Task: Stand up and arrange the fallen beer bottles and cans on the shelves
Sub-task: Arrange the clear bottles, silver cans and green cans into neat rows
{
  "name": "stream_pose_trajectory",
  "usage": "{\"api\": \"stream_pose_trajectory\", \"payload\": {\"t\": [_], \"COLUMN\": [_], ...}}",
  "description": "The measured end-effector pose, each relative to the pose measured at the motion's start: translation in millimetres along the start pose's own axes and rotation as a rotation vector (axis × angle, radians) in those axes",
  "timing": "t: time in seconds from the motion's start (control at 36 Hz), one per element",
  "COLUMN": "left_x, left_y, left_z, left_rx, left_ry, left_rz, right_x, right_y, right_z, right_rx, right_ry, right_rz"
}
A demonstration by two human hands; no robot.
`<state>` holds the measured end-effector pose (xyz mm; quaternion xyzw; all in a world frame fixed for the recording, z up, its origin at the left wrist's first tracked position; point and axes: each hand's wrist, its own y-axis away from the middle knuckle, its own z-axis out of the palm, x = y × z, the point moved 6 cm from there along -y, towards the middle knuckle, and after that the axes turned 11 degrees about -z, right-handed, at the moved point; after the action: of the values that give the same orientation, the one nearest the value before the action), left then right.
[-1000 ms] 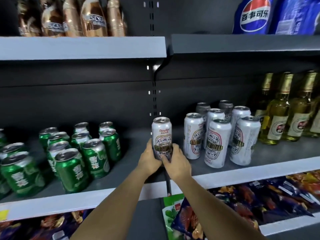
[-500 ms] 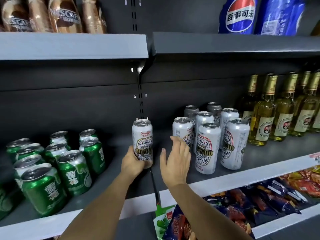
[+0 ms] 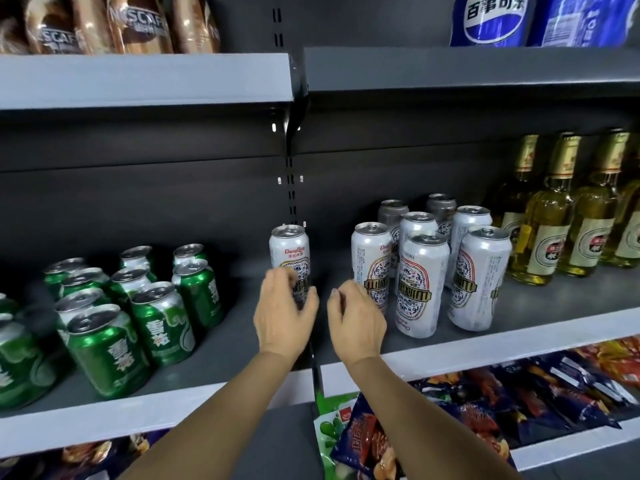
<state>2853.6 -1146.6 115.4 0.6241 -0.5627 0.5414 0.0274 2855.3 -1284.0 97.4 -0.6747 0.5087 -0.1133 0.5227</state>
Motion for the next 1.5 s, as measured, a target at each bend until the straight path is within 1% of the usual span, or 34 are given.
{"api": "stream_pose_trajectory", "payload": {"t": [0.08,0.17,0.19,0.25,0.31,0.36,0.39,0.44,0.5,0.56,0.67,0.75,0.83,0.89,0.97,1.08,1.22,1.5], "left_x": [8.3,15.5,18.0,22.9,32.6,43.7,46.5,44.0,40.1,37.7,42.0,47.2,49.3,46.8,42.3,37.5,32.4,11.5], "left_y": [5.2,6.3,5.1,1.0,-2.4,-5.4,-7.3,-13.2,-18.8,-24.9,-43.5,-60.1,-72.2,-77.1,-82.4,-89.0,-89.4,-91.0], "left_z": [24.6,56.1,64.6,78.6,91.7,102.8,107.7,115.9,119.1,119.7,113.8,115.1,122.9,130.9,141.6,151.6,158.8,167.6], "left_rx": [-0.188,-0.377,-0.425,-0.517,-0.637,-0.741,-0.76,-0.727,-0.664,-0.621,-0.523,-0.481,-0.46,-0.46,-0.472,-0.484,-0.494,-0.544], "left_ry": [0.033,0.132,0.191,0.354,0.51,0.566,0.559,0.482,0.39,0.351,0.256,0.289,0.376,0.438,0.513,0.539,0.565,0.653], "left_rz": [-0.057,-0.118,-0.165,-0.32,-0.431,-0.451,-0.446,-0.451,-0.448,-0.453,-0.407,-0.437,-0.521,-0.596,-0.667,-0.652,-0.636,-0.675], "right_x": [3.8,11.9,15.9,22.5,26.1,28.9,29.6,28.1,25.9,23.3,16.6,18.2,25.1,36.3,57.0,74.8,82.0,92.8], "right_y": [7.8,14.3,15.2,15.9,17.0,18.2,18.4,16.5,12.8,8.0,-1.9,-11.5,-21.2,-24.5,-31.7,-44.2,-49.8,-54.7], "right_z": [-7.8,-16.6,-19.8,-25.3,-28.4,-23.4,-18.2,-10.5,-4.8,-2.9,0.0,12.1,28.6,38.0,47.6,59.9,77.0,89.1], "right_rx": [-0.01,-0.026,-0.031,-0.045,-0.085,-0.176,-0.228,-0.277,-0.302,-0.256,-0.103,-0.084,-0.179,-0.257,-0.327,-0.371,-0.375,-0.356], "right_ry": [0.001,-0.009,-0.008,0.016,0.059,0.076,0.068,0.064,0.075,0.042,-0.062,-0.15,-0.177,-0.167,-0.133,-0.078,-0.066,-0.068], "right_rz": [-0.008,0.01,0.028,0.036,0.019,0.021,0.029,0.043,0.107,0.189,0.303,0.399,0.42,0.439,0.476,0.51,0.529,0.55]}}
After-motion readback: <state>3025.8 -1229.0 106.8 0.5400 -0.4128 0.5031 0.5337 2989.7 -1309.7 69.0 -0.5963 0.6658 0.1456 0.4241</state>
